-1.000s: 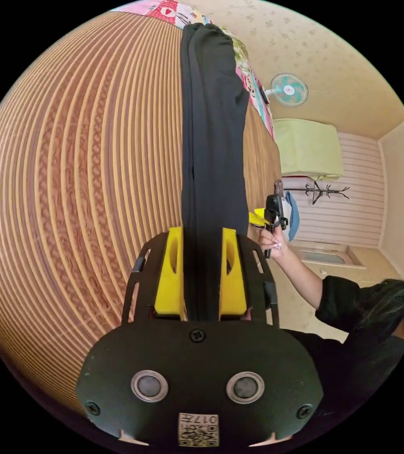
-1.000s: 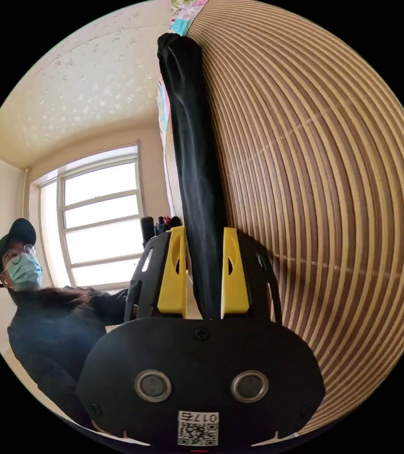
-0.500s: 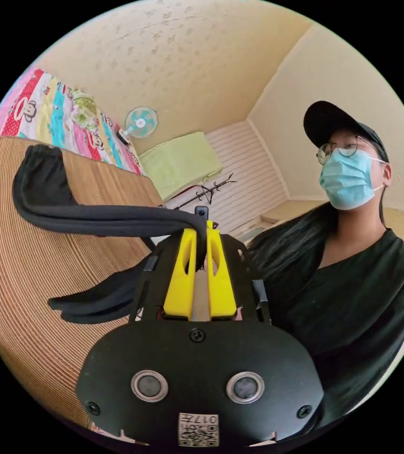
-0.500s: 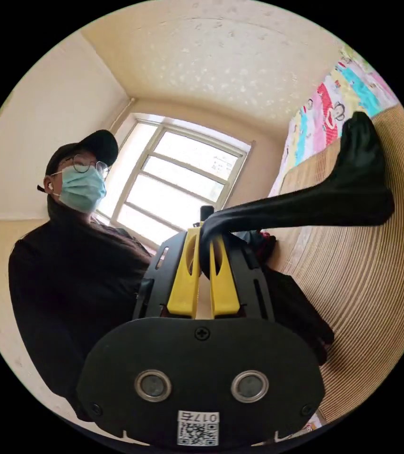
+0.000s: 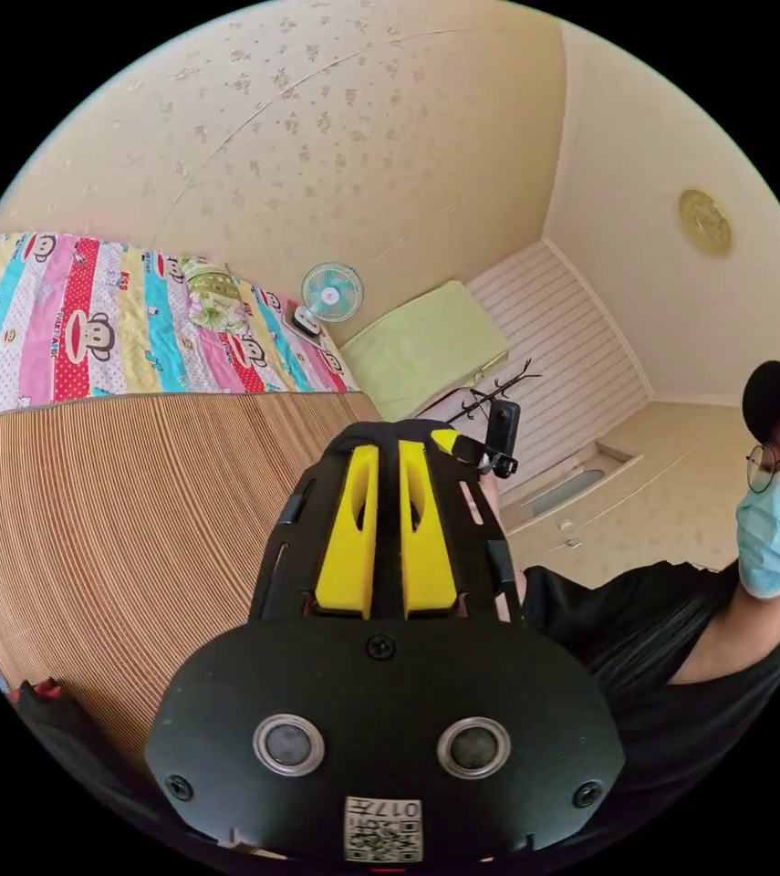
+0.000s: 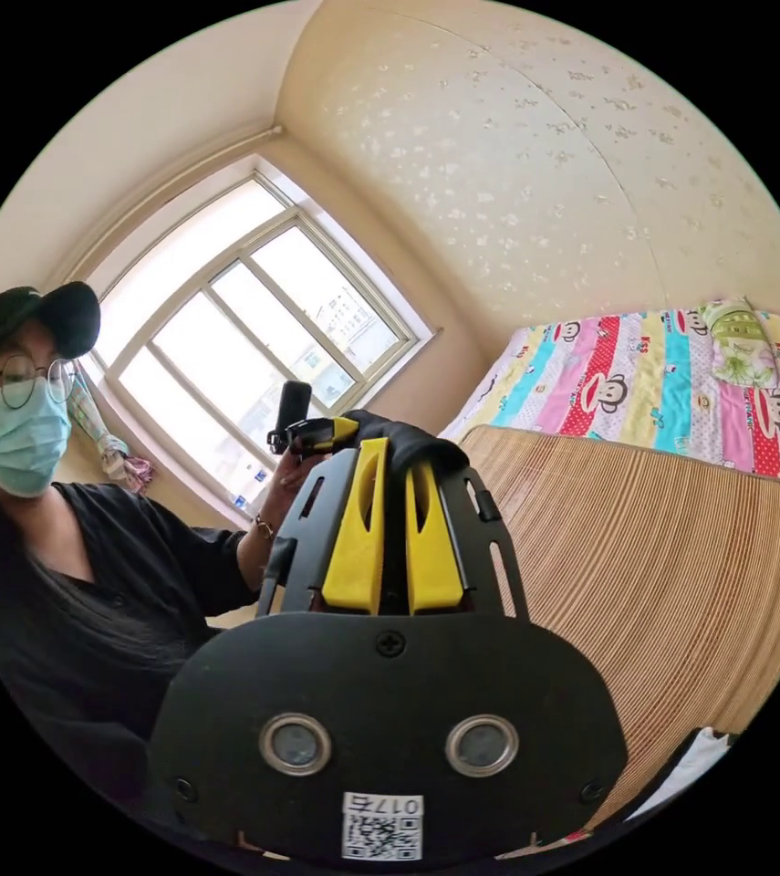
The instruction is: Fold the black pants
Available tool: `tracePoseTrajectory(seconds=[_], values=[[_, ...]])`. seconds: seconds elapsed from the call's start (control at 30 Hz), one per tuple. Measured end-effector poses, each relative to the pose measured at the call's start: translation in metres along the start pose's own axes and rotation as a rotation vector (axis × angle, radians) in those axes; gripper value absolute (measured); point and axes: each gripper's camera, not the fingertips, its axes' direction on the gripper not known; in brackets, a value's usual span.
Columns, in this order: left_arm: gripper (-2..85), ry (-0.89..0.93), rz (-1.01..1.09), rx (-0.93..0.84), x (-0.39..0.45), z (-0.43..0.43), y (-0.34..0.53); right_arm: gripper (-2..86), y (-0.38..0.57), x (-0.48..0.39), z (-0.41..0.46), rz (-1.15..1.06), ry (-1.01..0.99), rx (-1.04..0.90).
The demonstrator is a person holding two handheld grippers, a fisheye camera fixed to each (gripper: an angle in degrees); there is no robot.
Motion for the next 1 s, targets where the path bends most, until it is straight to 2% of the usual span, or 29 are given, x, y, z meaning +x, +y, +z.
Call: tracePoseTrajectory(seconds=[0.17, 0.33, 0.43, 0.5, 0.53, 0.6, 0.67, 0.8, 0.87, 1.0], values=[[4.5, -0.069, -0.012, -0.016, -0.039, 0.022, -0.023, 0.1, -0.017, 0.025, 0.032, 0.048, 0.042, 0.002], [5.8, -0.196, -0.06, -0.133, -0.083, 0.053, 0.033, 1.7, 0.062, 0.043, 0.108, 0.1, 0.161, -0.22], [9.0, -0.28, -0.241, -0.319, -0.145, 0.098, 0.119, 6.4, 0.168, 0.099, 0.174, 0.364, 0.18, -0.441], [12.5, -0.319, -0.468, -0.521, -0.205, 0.134, 0.2, 11.0, 0.255, 0.147, 0.207, 0.642, 0.171, -0.608], [13.0, -0.303, -0.517, -0.553, -0.217, 0.139, 0.218, 11.4, 0.271, 0.155, 0.209, 0.696, 0.159, -0.622], [12.7, -0.196, -0.648, -0.506, -0.248, 0.135, 0.255, 12.7, 0.297, 0.175, 0.196, 0.836, 0.09, -0.516], [13.4, -0.168, -0.688, -0.42, -0.265, 0.121, 0.254, 14.1, 0.287, 0.189, 0.182, 0.857, 0.058, -0.395], [15.9, -0.19, -0.601, -0.298, -0.313, 0.111, 0.196, 18.7, 0.226, 0.244, 0.187, 0.79, 0.081, -0.266], [17.0, -0.208, -0.568, -0.286, -0.343, 0.119, 0.168, 20.6, 0.207, 0.275, 0.206, 0.793, 0.077, -0.258], [15.7, -0.138, -0.597, -0.354, -0.416, 0.165, 0.137, 19.6, 0.183, 0.319, 0.269, 0.804, -0.12, -0.248]])
